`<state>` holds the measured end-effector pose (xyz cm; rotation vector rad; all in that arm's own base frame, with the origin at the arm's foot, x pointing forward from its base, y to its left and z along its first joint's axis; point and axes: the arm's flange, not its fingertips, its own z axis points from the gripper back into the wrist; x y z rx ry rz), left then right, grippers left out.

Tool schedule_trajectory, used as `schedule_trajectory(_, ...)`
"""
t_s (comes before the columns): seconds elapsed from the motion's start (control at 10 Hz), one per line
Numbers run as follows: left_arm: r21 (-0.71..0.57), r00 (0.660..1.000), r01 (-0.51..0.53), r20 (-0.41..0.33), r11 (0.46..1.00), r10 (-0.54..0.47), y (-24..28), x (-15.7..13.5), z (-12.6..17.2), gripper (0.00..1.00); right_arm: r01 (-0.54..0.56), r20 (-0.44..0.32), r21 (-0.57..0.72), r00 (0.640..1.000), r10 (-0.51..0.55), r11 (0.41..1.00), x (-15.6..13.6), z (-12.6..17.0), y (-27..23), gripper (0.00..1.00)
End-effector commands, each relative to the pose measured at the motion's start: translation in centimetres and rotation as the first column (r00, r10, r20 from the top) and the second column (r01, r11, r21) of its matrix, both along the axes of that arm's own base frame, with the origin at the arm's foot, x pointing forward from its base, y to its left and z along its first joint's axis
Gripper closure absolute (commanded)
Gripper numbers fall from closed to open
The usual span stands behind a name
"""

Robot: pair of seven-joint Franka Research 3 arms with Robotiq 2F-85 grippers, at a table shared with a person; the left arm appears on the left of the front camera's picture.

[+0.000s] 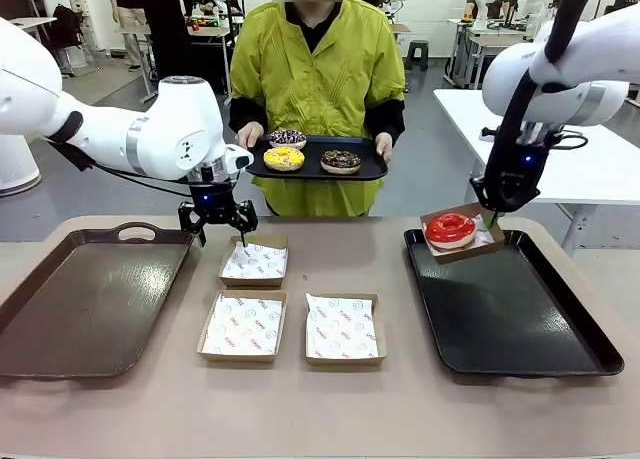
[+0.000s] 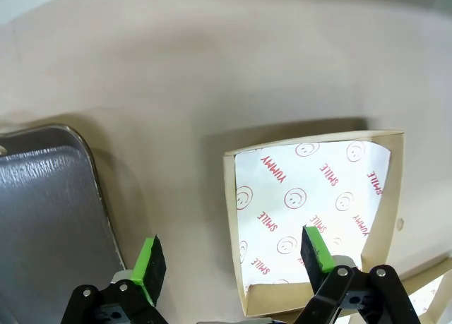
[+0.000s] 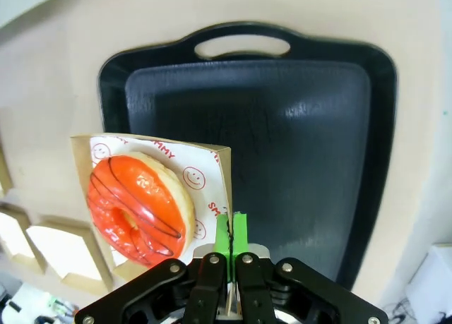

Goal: Individually package the donuts and arrange them on the tray.
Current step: Place the picked Paper togo box on the Handle tray while simultaneously picking up another Paper togo box from the table with the other hand.

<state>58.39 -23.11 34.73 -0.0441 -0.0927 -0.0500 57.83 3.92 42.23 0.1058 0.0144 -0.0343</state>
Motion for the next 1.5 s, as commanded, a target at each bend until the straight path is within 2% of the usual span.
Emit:
schedule_trajectory(0.0, 0.017, 0.999, -0.034, 0.012, 0.999, 0.034, 0.2, -0.2, -0.5, 0.0, 0.024, 0.011, -0.013, 1.0, -0.024, 1.0, 0.8, -1.3, 0.2, 0.99)
schedule_trajectory(0.7, 0.033, 0.999, -0.043, -0.031, 0.999, 0.044, -0.7, 1.0, -2.5, 0.0, 0.002, -0.057, 0.012, 0.998, -0.001, 1.0, 3.0, -5.1, -0.4, 0.99)
schedule_trajectory(0.9, 0.033, 0.999, -0.048, -0.021, 0.998, 0.048, -0.8, 1.3, -2.6, 0.0, -0.017, -0.067, 0.019, 0.998, 0.018, 1.0, 3.4, -5.7, -0.4, 0.99)
schedule_trajectory(1.0, 0.031, 0.999, -0.044, -0.013, 0.999, 0.044, -0.8, 1.2, -2.5, 0.6, -0.033, -0.071, 0.027, 0.997, 0.035, 0.999, 3.3, -5.7, -0.4, 0.39)
schedule_trajectory(1.1, 0.027, 0.999, -0.045, -0.013, 0.999, 0.045, -0.7, 1.2, -2.3, 0.6, -0.033, -0.071, 0.031, 0.997, 0.035, 0.999, 3.3, -5.6, -0.4, 0.39)
schedule_trajectory(1.2, 0.029, 0.999, -0.041, -0.011, 0.999, 0.042, -0.6, 1.2, -2.1, 1.0, -0.026, -0.068, 0.038, 0.997, 0.028, 0.999, 3.3, -5.5, -0.5, 0.0)
schedule_trajectory(1.3, 0.028, 0.999, -0.042, -0.013, 0.999, 0.042, -0.6, 1.1, -2.1, 0.62, -0.023, -0.069, 0.04, 0.997, 0.026, 0.999, 3.3, -5.5, -0.5, 0.35)
schedule_trajectory(1.4, 0.029, 0.999, -0.04, -0.017, 0.999, 0.041, -0.6, 1.2, -2.1, 1.0, -0.019, -0.068, 0.042, 0.997, 0.022, 0.999, 3.3, -5.5, -0.5, 0.0)
